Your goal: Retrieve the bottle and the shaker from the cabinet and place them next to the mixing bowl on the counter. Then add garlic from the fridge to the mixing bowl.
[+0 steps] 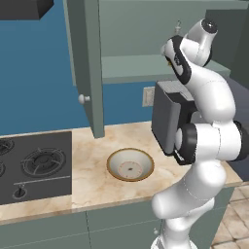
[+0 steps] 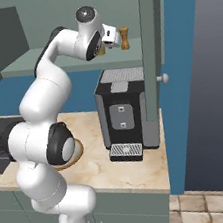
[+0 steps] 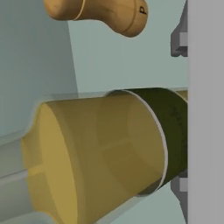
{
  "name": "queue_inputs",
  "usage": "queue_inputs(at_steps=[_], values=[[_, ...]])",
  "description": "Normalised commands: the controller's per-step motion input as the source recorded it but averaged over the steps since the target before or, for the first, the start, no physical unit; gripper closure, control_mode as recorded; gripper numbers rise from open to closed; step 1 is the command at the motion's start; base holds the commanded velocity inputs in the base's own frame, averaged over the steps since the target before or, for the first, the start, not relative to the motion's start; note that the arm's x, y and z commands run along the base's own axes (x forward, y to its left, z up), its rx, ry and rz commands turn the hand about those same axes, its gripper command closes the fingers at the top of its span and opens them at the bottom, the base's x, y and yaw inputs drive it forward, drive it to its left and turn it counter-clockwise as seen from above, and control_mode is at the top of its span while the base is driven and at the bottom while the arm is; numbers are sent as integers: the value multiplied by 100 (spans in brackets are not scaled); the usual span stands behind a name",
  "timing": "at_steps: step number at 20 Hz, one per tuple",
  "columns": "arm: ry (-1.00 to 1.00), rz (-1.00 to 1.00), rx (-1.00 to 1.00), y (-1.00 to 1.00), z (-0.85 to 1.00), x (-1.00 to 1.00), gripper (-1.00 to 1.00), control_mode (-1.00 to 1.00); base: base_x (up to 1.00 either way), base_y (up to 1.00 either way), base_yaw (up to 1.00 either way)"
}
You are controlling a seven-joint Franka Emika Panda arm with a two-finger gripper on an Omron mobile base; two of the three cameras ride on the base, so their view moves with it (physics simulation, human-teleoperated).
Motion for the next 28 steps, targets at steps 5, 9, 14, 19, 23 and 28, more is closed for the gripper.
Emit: queue_inputs(at_steps=[5, 9, 14, 19, 23, 28], values=[[0, 0, 0, 0, 0, 0, -100, -100, 0, 0, 0], [0, 0, 0, 0, 0, 0, 100, -100, 0, 0, 0], [0, 0, 0, 0, 0, 0, 100, -100, 0, 0, 0], [-1, 5, 0, 12, -3, -51, 100, -100, 0, 0, 0], [0, 8, 0, 54, -19, -100, 100, -100, 0, 0, 0], [0, 8, -2, 83, -22, -100, 100, -100, 0, 0, 0]])
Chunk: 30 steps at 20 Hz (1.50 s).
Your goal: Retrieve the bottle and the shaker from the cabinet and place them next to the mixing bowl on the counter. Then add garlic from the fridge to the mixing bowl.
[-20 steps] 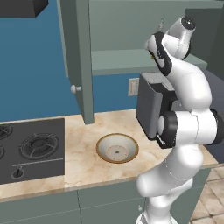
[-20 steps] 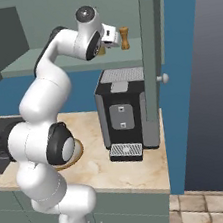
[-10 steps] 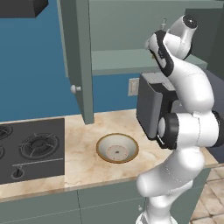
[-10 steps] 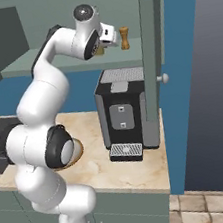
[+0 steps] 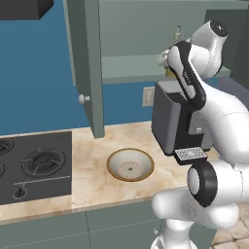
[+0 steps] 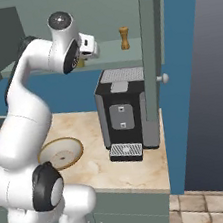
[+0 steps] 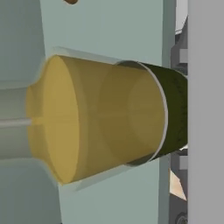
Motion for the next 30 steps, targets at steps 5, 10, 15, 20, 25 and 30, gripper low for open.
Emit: queue_inputs(at_steps=[5, 10, 15, 20, 25, 30], values=[[0, 6, -4, 96, -29, -95, 100, -100, 0, 0, 0], [0, 6, -2, 85, -20, -100, 100, -100, 0, 0, 0], [7, 14, -1, 19, -26, -52, 100, -100, 0, 0, 0], [12, 30, -5, -61, -54, 3, 100, -100, 0, 0, 0], [0, 29, -4, -51, -38, -5, 100, -100, 0, 0, 0], [-2, 12, -1, -8, -60, -11, 100, -100, 0, 0, 0]])
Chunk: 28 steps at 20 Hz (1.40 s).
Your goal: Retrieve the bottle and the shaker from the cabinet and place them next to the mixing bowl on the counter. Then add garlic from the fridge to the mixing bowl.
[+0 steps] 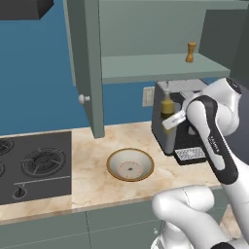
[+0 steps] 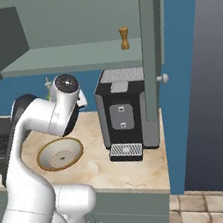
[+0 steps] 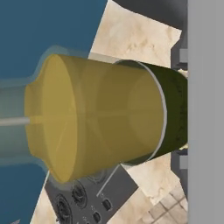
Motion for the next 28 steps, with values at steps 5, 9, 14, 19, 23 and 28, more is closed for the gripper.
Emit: queue_inputs(at_steps=[5, 9, 14, 19, 23, 28], values=[[-11, 6, 0, -2, -65, 0, 100, -100, 0, 0, 0], [-17, 10, 3, -12, -61, 3, 100, -100, 0, 0, 0], [-6, 31, 6, -16, -45, 12, 100, -100, 0, 0, 0], [0, 29, 3, -15, -28, 1, 100, -100, 0, 0, 0], [0, 5, 0, -48, 0, 10, 100, -100, 0, 0, 0], [0, 0, 0, -12, -14, 10, 100, -100, 0, 0, 0]])
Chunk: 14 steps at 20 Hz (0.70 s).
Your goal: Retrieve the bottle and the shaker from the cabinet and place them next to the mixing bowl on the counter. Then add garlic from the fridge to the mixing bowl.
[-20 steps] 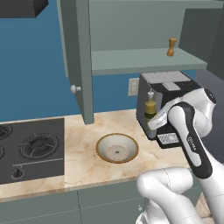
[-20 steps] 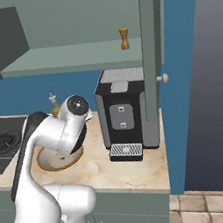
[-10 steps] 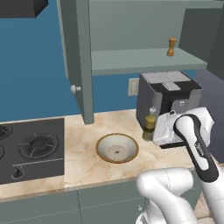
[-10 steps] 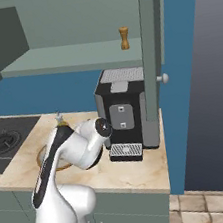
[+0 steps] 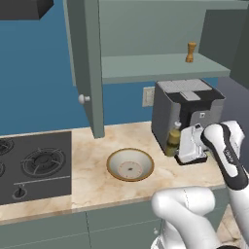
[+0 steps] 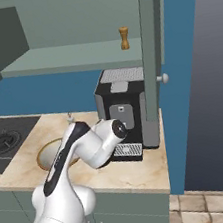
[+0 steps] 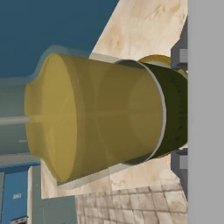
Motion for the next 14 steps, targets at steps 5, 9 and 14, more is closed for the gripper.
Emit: queue_inputs(at_steps=[5, 9, 14], values=[[6, 0, 0, 0, -56, 28, 100, -100, 0, 0, 0], [8, 4, 0, 0, -61, 27, 100, -100, 0, 0, 0], [8, 2, 0, -1, -53, 19, 100, -100, 0, 0, 0]])
